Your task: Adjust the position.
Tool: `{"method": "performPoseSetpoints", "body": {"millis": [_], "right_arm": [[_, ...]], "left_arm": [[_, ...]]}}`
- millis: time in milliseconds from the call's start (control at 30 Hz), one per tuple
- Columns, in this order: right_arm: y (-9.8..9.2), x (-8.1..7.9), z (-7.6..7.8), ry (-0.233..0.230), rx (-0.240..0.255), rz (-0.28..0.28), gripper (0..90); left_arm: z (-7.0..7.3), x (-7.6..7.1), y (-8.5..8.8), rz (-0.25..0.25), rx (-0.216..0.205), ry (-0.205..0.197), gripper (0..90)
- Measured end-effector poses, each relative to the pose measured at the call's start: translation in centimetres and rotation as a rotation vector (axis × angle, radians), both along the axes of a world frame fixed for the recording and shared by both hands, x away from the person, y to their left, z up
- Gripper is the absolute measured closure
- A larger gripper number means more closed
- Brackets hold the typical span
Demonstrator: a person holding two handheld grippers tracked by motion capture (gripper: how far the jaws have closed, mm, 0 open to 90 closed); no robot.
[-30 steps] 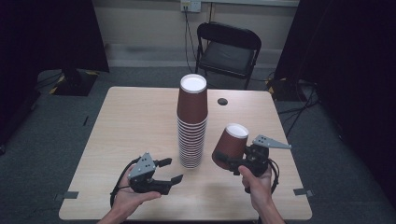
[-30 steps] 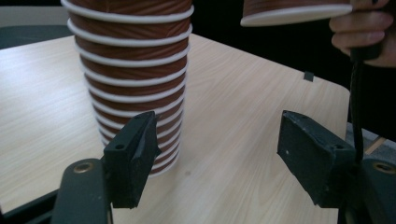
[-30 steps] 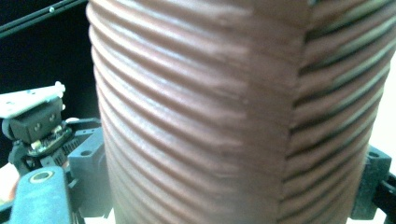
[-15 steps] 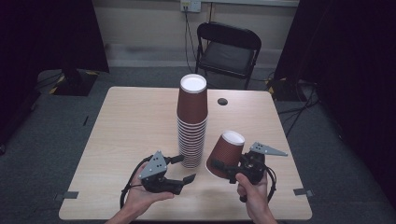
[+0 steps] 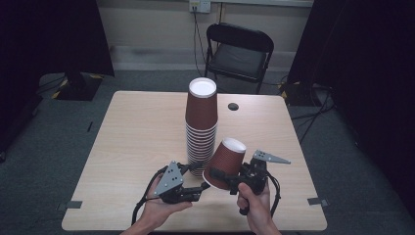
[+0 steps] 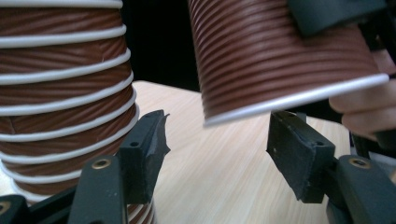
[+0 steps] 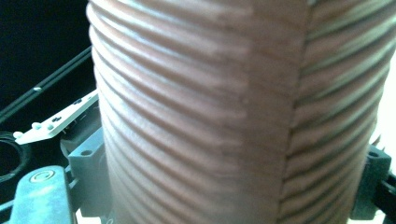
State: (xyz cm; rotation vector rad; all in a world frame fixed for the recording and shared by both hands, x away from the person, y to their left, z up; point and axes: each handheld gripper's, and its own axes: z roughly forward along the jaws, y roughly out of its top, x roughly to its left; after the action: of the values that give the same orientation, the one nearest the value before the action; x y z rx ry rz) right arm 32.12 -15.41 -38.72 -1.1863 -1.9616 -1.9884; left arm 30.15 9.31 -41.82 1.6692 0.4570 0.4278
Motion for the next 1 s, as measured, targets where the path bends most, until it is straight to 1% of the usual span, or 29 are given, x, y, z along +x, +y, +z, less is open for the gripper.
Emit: {"method": "performPoseSetpoints", "body": {"millis": [33, 67, 133, 167, 233, 267, 333, 367, 400, 467, 533, 567, 600, 667, 700, 800, 867, 900, 933, 967, 1000], "right_arm": [[0.1, -0.1, -0.1, 0.009, 0.006, 0.004, 13.2], [0.1, -0.1, -0.2, 0.018, 0.014, 0.002, 13.3], [0.2, -0.2, -0.4, 0.042, 0.034, 0.011, 13.3], [0.3, -0.3, -0.4, 0.052, 0.048, 0.009, 13.4], [0.4, -0.4, -0.4, 0.063, 0.057, 0.013, 13.4], [0.4, -0.4, -0.4, 0.067, 0.071, 0.017, 13.3], [0.6, -0.6, -0.3, 0.082, 0.082, 0.017, 13.3], [0.7, -0.6, -0.2, 0.084, 0.085, 0.019, 13.4], [0.8, -0.7, -0.2, 0.085, 0.088, 0.019, 13.4], [1.1, -0.8, -0.1, 0.088, 0.091, 0.019, 13.4], [1.2, -0.8, -0.2, 0.107, 0.116, 0.025, 13.4], [1.2, -0.8, -0.2, 0.122, 0.129, 0.030, 13.4], [1.3, -0.8, -0.3, 0.132, 0.128, 0.028, 13.4], [1.4, -0.9, -0.4, 0.136, 0.126, 0.027, 13.5], [1.4, -0.9, -0.4, 0.140, 0.127, 0.029, 13.5], [1.6, -1.0, -0.6, 0.145, 0.124, 0.034, 13.5], [1.7, -1.0, -0.6, 0.146, 0.122, 0.038, 13.5], [1.7, -1.0, -0.7, 0.145, 0.120, 0.038, 13.5], [1.7, -1.1, -0.7, 0.146, 0.119, 0.027, 13.5], [1.8, -1.2, -0.7, 0.146, 0.117, 0.026, 13.5], [2.0, -1.2, -0.8, 0.146, 0.111, 0.033, 13.5]], "left_arm": [[0.0, 0.0, -0.1, -0.009, 0.004, -0.005, 41.5], [0.0, -0.2, -0.2, -0.003, 0.002, -0.015, 42.3], [-0.1, -0.4, -0.3, -0.003, -0.003, -0.029, 47.2], [-0.1, -0.5, -0.4, 0.006, -0.019, -0.040, 47.7], [-0.1, -0.6, -0.5, 0.009, -0.035, -0.050, 50.6], [-0.1, -0.6, -0.7, 0.013, -0.049, -0.060, 50.5], [-0.3, -0.7, -0.8, 0.032, -0.078, -0.074, 51.2], [-0.3, -0.7, -0.9, 0.030, -0.084, -0.079, 53.5], [-0.3, -0.8, -1.0, 0.043, -0.080, -0.096, 55.9], [-0.4, -0.9, -1.2, 0.053, -0.095, -0.104, 55.9], [-0.4, -0.9, -1.3, 0.069, -0.105, -0.117, 55.5], [-0.4, -0.8, -1.3, 0.065, -0.104, -0.106, 54.2], [-0.5, -0.8, -1.4, 0.069, -0.105, -0.098, 54.5], [-0.6, -0.7, -1.5, 0.059, -0.112, -0.096, 57.5], [-0.6, -0.7, -1.4, 0.062, -0.107, -0.100, 58.1], [-0.5, -0.6, -1.2, 0.063, -0.116, -0.105, 61.7], [-0.5, -0.4, -1.1, 0.055, -0.108, -0.122, 64.5], [-0.5, -0.3, -1.0, 0.064, -0.102, -0.134, 66.4], [-0.6, -0.2, -0.9, 0.059, -0.101, -0.137, 68.8], [-0.6, -0.2, -0.8, 0.062, -0.099, -0.141, 69.2], [-0.6, -0.2, -0.7, 0.063, -0.107, -0.141, 71.1]]}}
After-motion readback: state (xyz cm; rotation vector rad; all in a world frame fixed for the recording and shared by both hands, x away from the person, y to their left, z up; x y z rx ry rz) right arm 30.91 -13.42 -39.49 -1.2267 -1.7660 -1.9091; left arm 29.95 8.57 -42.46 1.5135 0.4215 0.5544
